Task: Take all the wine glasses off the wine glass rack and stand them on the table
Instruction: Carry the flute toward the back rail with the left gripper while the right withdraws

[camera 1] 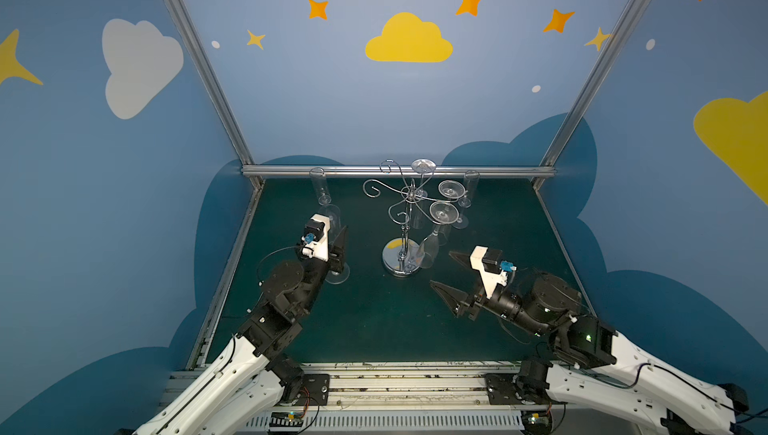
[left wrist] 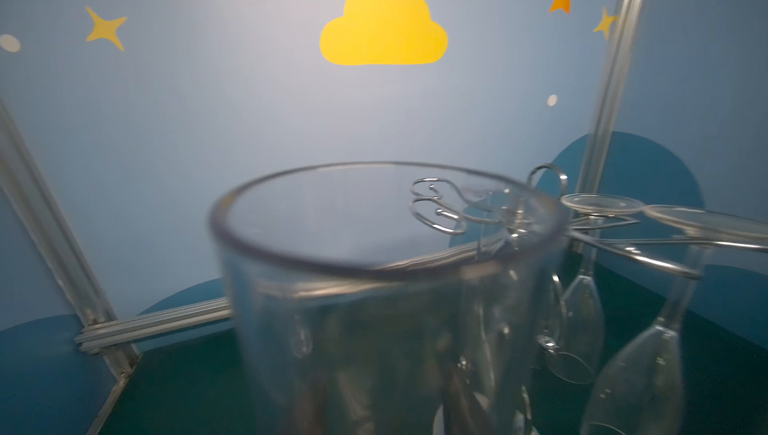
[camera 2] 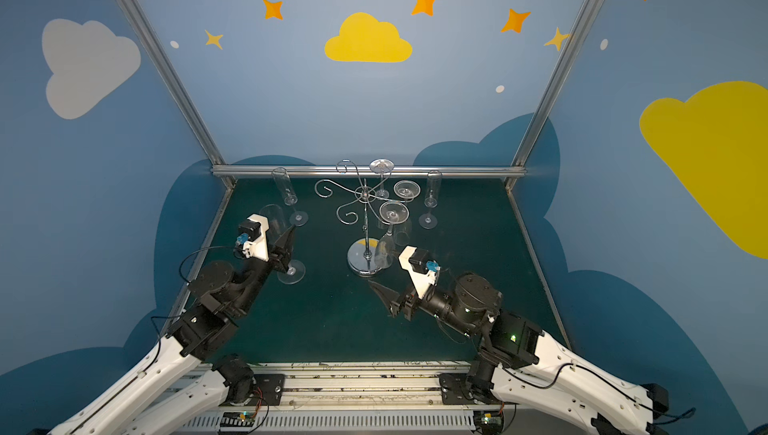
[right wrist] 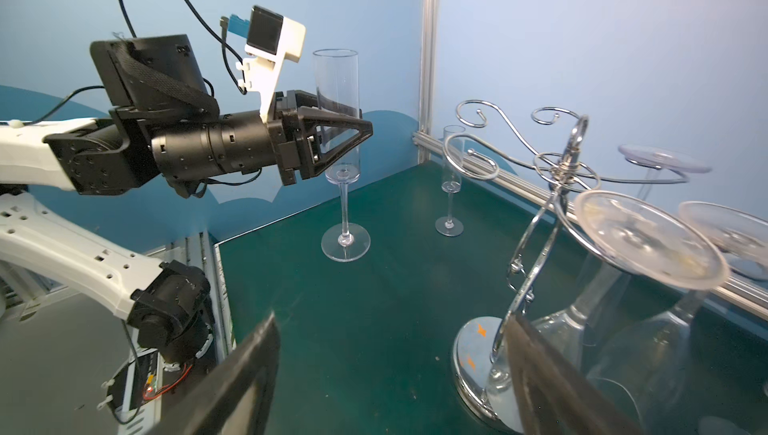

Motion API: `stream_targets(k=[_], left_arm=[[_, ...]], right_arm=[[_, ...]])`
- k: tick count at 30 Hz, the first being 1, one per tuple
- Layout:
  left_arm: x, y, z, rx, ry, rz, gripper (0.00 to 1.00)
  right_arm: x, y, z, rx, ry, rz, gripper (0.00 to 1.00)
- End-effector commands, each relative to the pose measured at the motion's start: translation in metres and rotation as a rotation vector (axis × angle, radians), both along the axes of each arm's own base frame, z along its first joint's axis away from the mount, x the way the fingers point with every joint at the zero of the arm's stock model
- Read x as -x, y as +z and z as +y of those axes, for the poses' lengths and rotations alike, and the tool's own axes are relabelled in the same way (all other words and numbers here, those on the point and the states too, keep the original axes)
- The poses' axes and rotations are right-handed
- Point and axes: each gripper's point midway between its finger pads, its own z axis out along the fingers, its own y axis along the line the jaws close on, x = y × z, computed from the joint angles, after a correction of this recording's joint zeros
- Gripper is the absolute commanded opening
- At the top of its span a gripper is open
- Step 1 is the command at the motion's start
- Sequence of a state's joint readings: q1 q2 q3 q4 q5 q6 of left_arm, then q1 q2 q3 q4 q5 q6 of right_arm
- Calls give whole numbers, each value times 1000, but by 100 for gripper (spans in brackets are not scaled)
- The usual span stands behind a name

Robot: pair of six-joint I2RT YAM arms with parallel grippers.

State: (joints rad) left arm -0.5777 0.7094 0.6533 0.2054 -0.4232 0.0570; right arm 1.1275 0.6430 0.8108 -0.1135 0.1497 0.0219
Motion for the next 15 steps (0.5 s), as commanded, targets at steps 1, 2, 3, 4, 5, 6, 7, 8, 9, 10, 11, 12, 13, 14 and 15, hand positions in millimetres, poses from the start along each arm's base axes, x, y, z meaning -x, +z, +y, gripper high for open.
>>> stream_targets(k=[1,2,3,4,5,6,7,8,9,10,11,12,13,14,15], left_arm=[[-17,19,20,53,68,-95,38],[-24,16,25,65,83,-89,38],[-32,10,31,77,96,-81,38],[-41,4,36,92,111,-74,38],[-47,-1,41,103,122,-69,38],[-55,-7,46,114,135,-62,38],[-63,-13,49,121,149,-57,38],[-69,-17,52,123,158,-54,38],[-76,-21,55,123,167,-55,38],[-84,-27,57,121,176,-48,38],[-91,-32,58,121,182,-41,38],[-99,-38,59,122,188,-35,38],[-107,-44,60,124,196,-29,37],[-113,-48,60,123,201,-24,37],[-121,-52,60,122,205,-22,37]], right_arm=[[-7,-9,-15,11,-80,24,84],[-8,-9,-19,9,-93,24,84],[-9,-9,-22,8,-109,26,84],[-11,-10,-26,10,-127,25,84],[-12,-10,-30,10,-141,26,83],[-14,-11,-34,15,-160,26,84],[-15,-13,-38,19,-181,26,83],[-17,-14,-42,21,-202,24,84],[-20,-17,-47,27,-232,23,84],[-23,-19,-52,31,-260,20,84],[-26,-20,-58,32,-291,16,84],[-29,-21,-63,32,-323,13,84],[-32,-22,-69,28,-356,9,84],[-34,-22,-75,22,-380,3,84],[-36,-21,-81,19,-408,-5,84]])
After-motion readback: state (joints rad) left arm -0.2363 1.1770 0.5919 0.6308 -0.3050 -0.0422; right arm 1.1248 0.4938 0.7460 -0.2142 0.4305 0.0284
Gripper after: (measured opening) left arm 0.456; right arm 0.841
